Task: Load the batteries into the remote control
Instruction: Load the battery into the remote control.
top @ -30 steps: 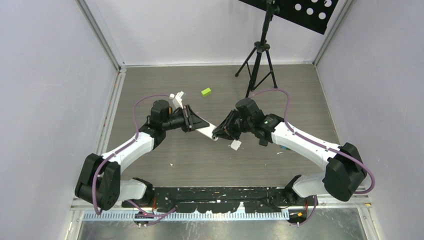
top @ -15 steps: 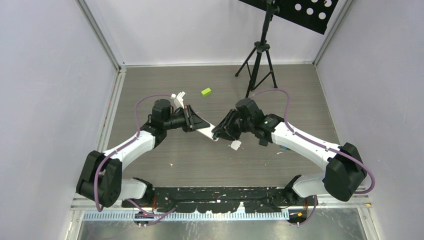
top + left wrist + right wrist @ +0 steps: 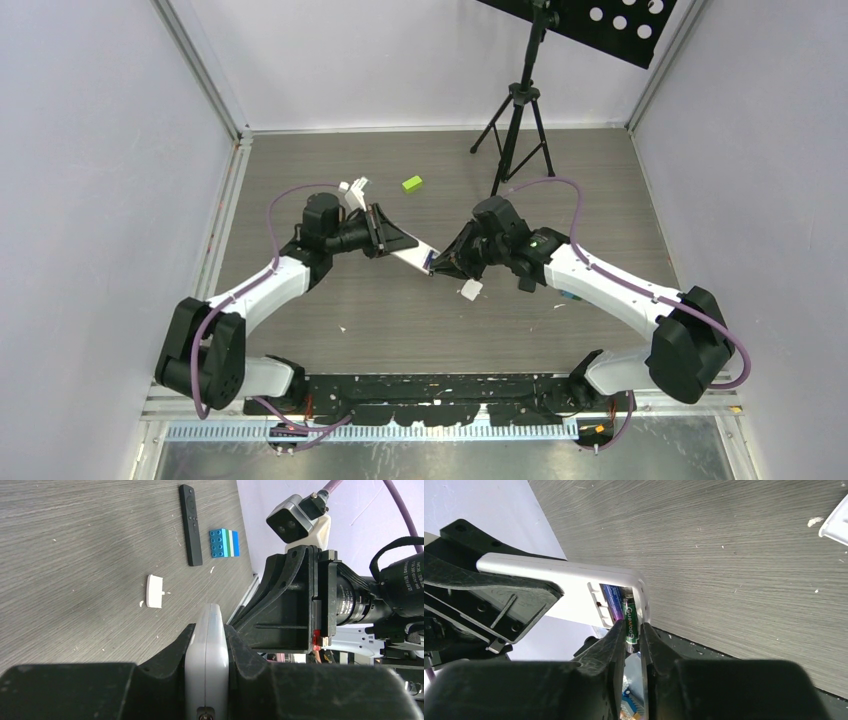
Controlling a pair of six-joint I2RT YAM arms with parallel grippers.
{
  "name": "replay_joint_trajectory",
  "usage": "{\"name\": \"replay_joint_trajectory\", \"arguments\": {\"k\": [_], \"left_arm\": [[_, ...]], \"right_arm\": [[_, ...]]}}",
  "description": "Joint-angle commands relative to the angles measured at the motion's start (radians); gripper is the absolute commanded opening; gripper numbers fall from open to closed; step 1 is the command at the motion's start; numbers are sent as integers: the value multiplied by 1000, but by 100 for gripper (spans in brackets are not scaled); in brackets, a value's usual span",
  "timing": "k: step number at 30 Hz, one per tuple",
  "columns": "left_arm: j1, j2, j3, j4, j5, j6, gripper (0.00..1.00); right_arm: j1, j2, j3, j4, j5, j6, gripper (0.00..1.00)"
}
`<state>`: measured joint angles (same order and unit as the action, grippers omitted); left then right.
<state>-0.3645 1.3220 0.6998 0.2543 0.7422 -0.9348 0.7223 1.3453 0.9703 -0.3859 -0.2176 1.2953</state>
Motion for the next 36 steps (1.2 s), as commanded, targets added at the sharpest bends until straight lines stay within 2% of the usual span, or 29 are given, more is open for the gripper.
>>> {"name": "replay_joint_trajectory", "arguments": {"k": [1,7,12,17,21,24,25,28,31,36], "left_arm": [[10,7,52,31,20,-5,0],[13,16,62,-18,52,-17,0],[16,32,99,-120,116,-22,0],[35,44,139,-244,289,-66,0],[52,43,184,-415,367,-38,0],[53,64,203,-475,433,-30,0],[53,65,204,-499,440,-20,0],[53,71,219,-621,442,56,0],[53,69,234,-725,404,119,0],[53,67,224,-734,384,122,0]], "right_arm": [[-6,-30,15,9,28,-15,28],[-11,-74,28,100,7,-124,57],[-15,-129,50,79,-5,-333,73],[-14,-170,52,-22,-133,-619,75],[-14,-226,11,-8,-192,-697,75],[-14,-232,-7,20,-267,-721,76],[-14,-231,-12,39,-307,-723,81],[-13,-228,-27,80,-414,-740,83],[-7,-216,-27,82,-429,-758,83],[23,-182,-10,72,-411,-792,84]]}}
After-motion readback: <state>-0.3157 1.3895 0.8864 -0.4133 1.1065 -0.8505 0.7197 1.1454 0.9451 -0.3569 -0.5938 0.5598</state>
